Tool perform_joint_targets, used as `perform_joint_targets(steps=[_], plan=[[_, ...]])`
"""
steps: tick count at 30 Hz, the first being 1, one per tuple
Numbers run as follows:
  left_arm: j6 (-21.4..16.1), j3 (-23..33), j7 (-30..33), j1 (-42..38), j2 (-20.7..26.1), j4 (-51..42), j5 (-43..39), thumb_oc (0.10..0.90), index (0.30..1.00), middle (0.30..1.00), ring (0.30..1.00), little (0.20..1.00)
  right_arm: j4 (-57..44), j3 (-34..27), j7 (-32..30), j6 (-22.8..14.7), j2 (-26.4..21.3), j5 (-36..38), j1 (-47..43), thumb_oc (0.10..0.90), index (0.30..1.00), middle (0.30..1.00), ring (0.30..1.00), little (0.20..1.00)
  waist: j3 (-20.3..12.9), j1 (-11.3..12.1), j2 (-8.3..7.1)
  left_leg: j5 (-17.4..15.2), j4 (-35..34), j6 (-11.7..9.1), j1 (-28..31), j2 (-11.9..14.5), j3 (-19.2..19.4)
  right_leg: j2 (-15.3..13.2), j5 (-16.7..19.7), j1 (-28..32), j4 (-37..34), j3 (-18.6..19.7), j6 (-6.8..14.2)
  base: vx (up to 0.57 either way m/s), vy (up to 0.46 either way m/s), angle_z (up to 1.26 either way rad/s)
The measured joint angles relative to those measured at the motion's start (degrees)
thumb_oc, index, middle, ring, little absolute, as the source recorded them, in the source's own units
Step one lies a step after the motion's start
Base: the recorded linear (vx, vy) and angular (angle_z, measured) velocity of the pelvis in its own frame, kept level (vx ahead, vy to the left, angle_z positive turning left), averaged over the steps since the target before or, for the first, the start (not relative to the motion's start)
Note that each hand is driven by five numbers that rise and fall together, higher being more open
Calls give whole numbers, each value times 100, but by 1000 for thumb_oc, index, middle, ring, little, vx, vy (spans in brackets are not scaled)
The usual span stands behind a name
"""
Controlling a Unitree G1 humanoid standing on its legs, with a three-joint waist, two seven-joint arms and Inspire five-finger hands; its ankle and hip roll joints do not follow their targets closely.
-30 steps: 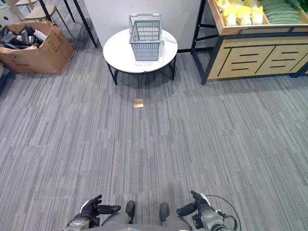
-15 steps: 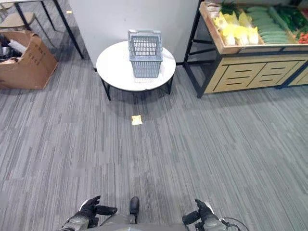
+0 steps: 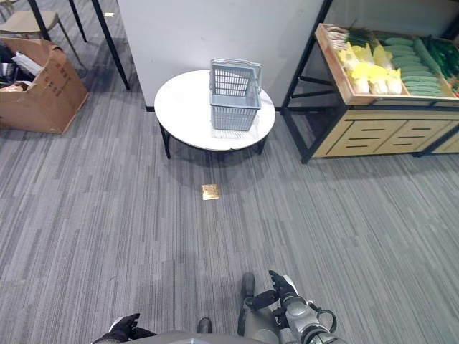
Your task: Get the vegetables into the basket
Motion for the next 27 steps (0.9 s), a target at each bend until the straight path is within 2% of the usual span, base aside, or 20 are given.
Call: perform_joint_targets(steps=[2,3,4,5,6,7,8,10,11,13,16,17,18,19,20,22,23,24,25,27], plan=[[2,116,0,160,-16,1,54,900,1000,1000,1000,1000,14,-29,13,8,31,-4,34,900,1000,1000,1000,1000,-35,-15,25,-288,2,-319,388,148,-169,127,155,160,278,-237,-73,303,-183,50],[2,114,0,184,-6,1,55,900,1000,1000,1000,1000,15,-29,27,9,42,-6,69,900,1000,1000,1000,1000,-53,-11,27,-342,4,-405,488,215,-192,203,171,246,337,-305,-116,282,-240,51],[11,113,2,210,28,1,54,900,1000,1000,1000,1000,62,-29,47,19,56,-8,81,900,1000,1000,1000,1000,-101,-4,-32,-358,5,-431,597,280,-211,284,278,344,385,-336,-361,259,-271,34],[17,114,3,209,-14,-2,53,900,1000,1000,1000,1000,114,-30,50,43,21,-11,63,900,1000,1000,1000,1000,-112,4,50,-372,23,-456,650,432,-194,419,227,411,414,-405,-572,179,-206,31],[22,138,0,184,-11,4,52,900,1000,1000,1000,1000,116,51,54,119,-108,-24,-32,900,1000,1000,1000,1000,-124,20,107,-342,599,-504,388,542,-188,531,20,490,513,-437,-873,199,-271,13],[19,146,1,173,-15,-19,51,900,1000,1000,1000,1000,150,56,48,126,-191,-25,-54,900,1000,1000,1000,1000,-124,50,89,-332,1100,-635,208,495,-156,526,-38,581,473,-378,-955,123,-176,11],[-5,149,12,156,-17,-32,50,900,1000,1000,1000,1000,237,50,27,119,-267,-24,-39,900,1000,1000,1000,1000,-137,40,86,-548,1280,-651,88,558,-154,515,-140,729,392,-308,-1077,202,-276,29],[-54,147,25,-31,23,-60,46,900,1000,1000,1000,1000,296,45,-5,130,-525,-22,-42,900,1000,1000,1000,1000,-62,-47,246,-274,1093,-822,-216,1148,-266,692,-516,701,651,-432,-1078,156,-182,17],[-30,195,18,-90,-1,-45,39,900,1000,1000,1000,1000,244,50,-41,123,-605,-21,-55,900,1000,1000,1000,1000,-36,-95,310,-258,1093,-870,-193,1211,-391,762,-550,674,689,-440,-1071,183,-172,-6],[-35,196,14,-189,-1,-16,33,900,1000,1000,1000,1000,303,36,-55,145,-644,-21,-36,900,1000,1000,1000,1000,-23,-228,332,-233,1215,-912,-267,1254,-431,802,-678,710,661,-503,-1008,186,-146,10],[-81,235,14,-259,-86,-34,26,900,1000,1000,1000,1000,343,33,-53,151,-644,-20,199,900,1000,1000,1000,1000,-8,-224,354,-203,1663,-969,-387,1246,-455,836,-685,969,427,-550,-1021,139,-57,14],[-85,338,24,-266,-155,-54,6,900,1000,1000,1000,1000,371,53,-59,152,-640,-21,302,900,1000,1000,1000,1000,15,-220,332,-220,2277,-1152,-616,1169,-430,778,-668,1167,268,-551,-1089,124,8,6],[-112,364,19,-256,-169,-68,-22,900,1000,1000,1000,1000,379,55,-61,153,-644,-22,317,900,1000,1000,1000,1000,23,-189,332,-282,2381,-1230,-690,1156,-427,762,-699,1204,271,-525,-1132,102,15,23],[-115,347,11,-330,-170,-105,-76,900,1000,1000,1000,1000,390,53,-85,142,-650,-22,372,900,1000,1000,1000,1000,56,-182,266,-357,2159,-1211,-828,1186,-340,677,-747,1311,97,-539,-1204,137,27,28],[-130,327,11,-410,-184,-143,-79,900,1000,1000,1000,1000,408,52,-84,167,-661,-22,386,900,1000,1000,1000,1000,90,-155,278,-339,1842,-1208,-889,1197,-290,620,-639,1377,7,-600,-1195,100,18,29],[-146,357,11,-433,-204,-271,-108,900,1000,1000,1000,1000,418,43,-97,161,-671,-24,318,900,1000,1000,1000,1000,180,-102,210,-229,1332,-1285,-1309,1259,-229,562,-728,1426,-76,-612,-1270,158,95,17],[-176,344,19,-490,-204,-316,-195,900,1000,1000,1000,1000,454,50,-101,174,-657,-26,275,900,1000,1000,1000,1000,256,6,198,-24,739,-1186,-1491,1218,-161,504,-671,1460,-86,-591,-1126,238,178,4],[-222,345,22,-493,-206,-337,-237,900,1000,1000,1000,1000,480,50,-115,167,-661,-30,210,900,1000,1000,1000,1000,272,54,191,201,388,-1221,-1657,1232,-86,510,-753,1466,-109,-562,-1009,192,145,-12],[-254,336,19,-551,-208,-364,-258,900,1000,1000,1000,1000,512,48,-159,169,-668,-34,128,900,1000,1000,1000,1000,293,70,248,525,32,-1245,-1915,1240,5,518,-811,1486,-111,-563,-994,153,94,-9],[-297,362,11,-609,-225,-468,-345,900,1000,1000,1000,1000,484,44,-188,160,-697,-34,56,900,1000,1000,1000,1000,350,156,383,969,-13,-1160,-2249,1263,21,581,-846,1640,-110,-448,-931,290,248,-43]])
